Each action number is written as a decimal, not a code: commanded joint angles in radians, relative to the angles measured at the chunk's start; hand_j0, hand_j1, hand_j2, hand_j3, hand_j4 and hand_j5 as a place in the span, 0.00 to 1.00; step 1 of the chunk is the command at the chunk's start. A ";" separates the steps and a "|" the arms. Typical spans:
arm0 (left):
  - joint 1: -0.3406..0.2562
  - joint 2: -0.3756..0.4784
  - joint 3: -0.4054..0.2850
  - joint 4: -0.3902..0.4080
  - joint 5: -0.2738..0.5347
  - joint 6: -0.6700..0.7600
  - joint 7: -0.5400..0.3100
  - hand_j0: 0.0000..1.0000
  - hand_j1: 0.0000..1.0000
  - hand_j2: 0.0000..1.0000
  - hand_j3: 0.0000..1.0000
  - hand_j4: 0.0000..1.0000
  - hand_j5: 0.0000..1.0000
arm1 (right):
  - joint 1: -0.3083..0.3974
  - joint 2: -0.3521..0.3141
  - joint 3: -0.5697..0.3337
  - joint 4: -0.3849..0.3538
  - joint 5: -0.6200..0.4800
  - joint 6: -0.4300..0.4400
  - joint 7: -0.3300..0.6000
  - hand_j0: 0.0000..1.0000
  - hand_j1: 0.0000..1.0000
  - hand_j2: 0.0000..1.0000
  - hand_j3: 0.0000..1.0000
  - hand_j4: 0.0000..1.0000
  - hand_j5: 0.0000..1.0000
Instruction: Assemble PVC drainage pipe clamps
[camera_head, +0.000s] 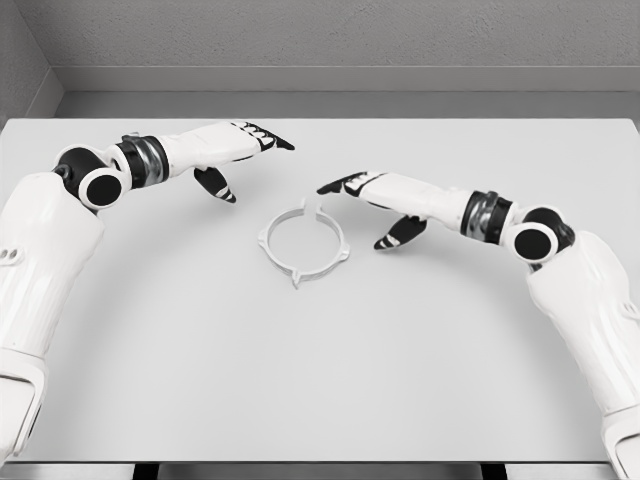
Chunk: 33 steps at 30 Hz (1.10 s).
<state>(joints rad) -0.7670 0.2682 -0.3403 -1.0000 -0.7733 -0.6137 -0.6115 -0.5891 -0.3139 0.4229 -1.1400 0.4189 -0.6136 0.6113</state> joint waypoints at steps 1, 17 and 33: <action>0.000 0.000 0.001 0.000 0.008 0.003 0.001 1.00 1.00 1.00 1.00 1.00 1.00 | 0.002 -0.001 0.004 -0.023 -0.006 0.003 0.000 1.00 1.00 1.00 1.00 1.00 1.00; 0.002 0.026 0.027 -0.002 0.012 0.003 0.001 1.00 1.00 1.00 1.00 1.00 1.00 | 0.012 0.021 0.050 -0.055 -0.002 0.003 0.000 1.00 1.00 1.00 1.00 1.00 1.00; 0.002 0.028 0.046 -0.002 0.012 0.003 0.001 1.00 1.00 1.00 1.00 1.00 1.00 | 0.002 0.082 0.050 0.019 0.034 0.003 0.000 1.00 1.00 1.00 1.00 1.00 1.00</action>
<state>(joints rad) -0.7655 0.2956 -0.2961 -1.0015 -0.7673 -0.6138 -0.6115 -0.5875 -0.2395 0.4733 -1.1268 0.4517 -0.6136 0.6113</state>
